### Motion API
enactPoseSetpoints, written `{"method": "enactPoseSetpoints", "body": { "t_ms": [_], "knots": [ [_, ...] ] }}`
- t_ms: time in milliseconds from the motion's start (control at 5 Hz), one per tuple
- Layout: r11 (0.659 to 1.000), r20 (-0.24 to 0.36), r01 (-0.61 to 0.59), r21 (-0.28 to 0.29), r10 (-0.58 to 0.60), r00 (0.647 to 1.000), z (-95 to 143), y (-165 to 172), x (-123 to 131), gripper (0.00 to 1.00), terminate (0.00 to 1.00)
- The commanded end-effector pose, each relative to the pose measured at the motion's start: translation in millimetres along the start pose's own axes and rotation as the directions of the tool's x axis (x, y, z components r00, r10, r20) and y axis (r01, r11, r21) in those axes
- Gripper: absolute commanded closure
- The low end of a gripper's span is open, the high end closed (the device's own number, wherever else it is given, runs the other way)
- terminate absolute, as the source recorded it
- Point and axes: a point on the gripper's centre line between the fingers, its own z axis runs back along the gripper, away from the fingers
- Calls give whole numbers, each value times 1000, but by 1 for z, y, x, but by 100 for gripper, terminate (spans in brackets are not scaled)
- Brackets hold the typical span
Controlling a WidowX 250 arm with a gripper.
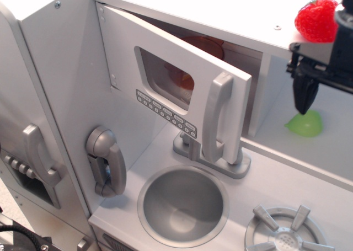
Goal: Open microwave
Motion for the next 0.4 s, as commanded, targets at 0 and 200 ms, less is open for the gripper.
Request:
{"method": "enactPoseSetpoints", "body": {
  "t_ms": [0, 200],
  "knots": [
    [999, 15, 14, 29, -15, 1000, 24, 36, 0, 0, 0],
    [999, 48, 20, 47, -23, 999, 31, 60, -6, 0, 0]
  ]
}}
